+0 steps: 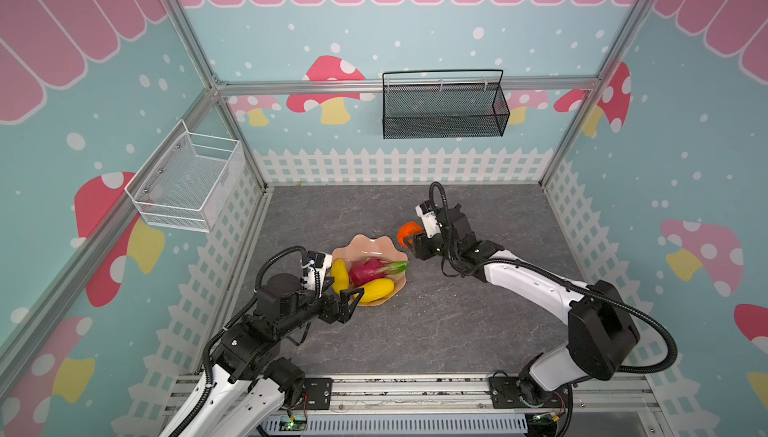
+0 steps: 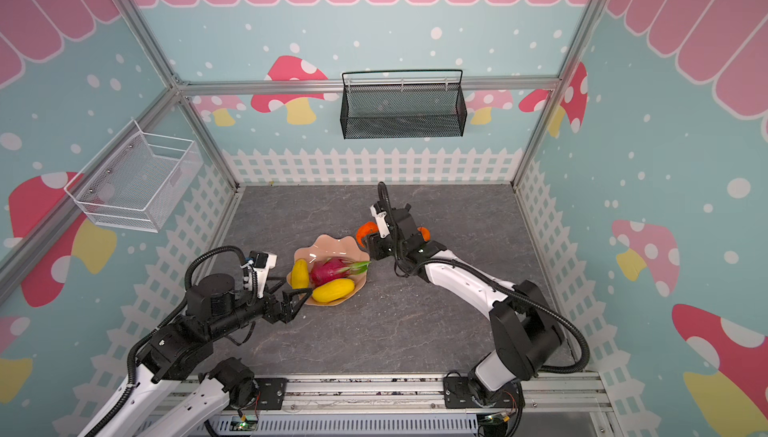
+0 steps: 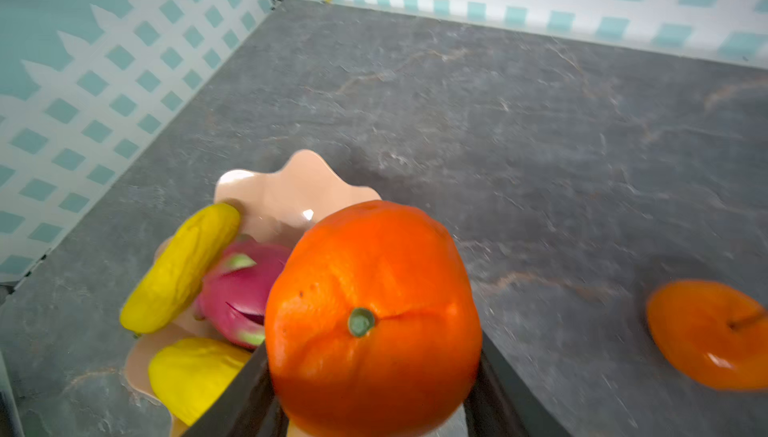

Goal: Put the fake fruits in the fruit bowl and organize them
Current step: 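Carry the large orange into the bowl and open the right gripper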

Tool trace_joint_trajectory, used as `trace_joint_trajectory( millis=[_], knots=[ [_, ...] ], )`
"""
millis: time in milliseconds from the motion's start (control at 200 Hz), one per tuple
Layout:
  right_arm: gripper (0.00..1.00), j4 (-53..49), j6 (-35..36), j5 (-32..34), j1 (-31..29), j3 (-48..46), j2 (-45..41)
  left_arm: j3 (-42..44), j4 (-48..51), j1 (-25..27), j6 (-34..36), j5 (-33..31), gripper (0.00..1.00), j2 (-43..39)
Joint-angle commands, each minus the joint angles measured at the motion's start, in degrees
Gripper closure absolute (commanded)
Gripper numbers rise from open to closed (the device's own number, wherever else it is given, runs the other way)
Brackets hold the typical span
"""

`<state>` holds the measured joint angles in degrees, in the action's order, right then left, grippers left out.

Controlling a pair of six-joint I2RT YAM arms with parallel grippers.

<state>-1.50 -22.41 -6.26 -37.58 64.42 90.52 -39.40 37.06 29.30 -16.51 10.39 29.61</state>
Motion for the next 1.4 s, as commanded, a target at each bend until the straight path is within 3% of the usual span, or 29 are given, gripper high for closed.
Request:
trace_joint_trajectory(
  millis=[0, 635, 1076, 1391],
  knots=[
    [0.52, 0.38, 1.50, -2.48, -1.10, 3.88, 4.86, 0.11, 1.25, 0.23, 0.55, -2.54, 0.00, -0.78],
    [0.50, -3.29, 2.52, -1.06, -4.34, 13.75, 19.81, -0.07, 1.60, 0.01, 0.79, -3.03, 0.00, -0.25],
    [0.44, -5.75, 4.39, -1.31, -4.60, 15.27, 22.68, -0.07, 1.57, -0.39, 0.92, -2.83, 0.00, 0.01],
    [0.32, -6.26, 5.01, -0.15, -4.96, 16.08, 22.34, -0.07, 1.61, -0.42, 0.96, -2.57, 0.00, 0.10]
  ],
)
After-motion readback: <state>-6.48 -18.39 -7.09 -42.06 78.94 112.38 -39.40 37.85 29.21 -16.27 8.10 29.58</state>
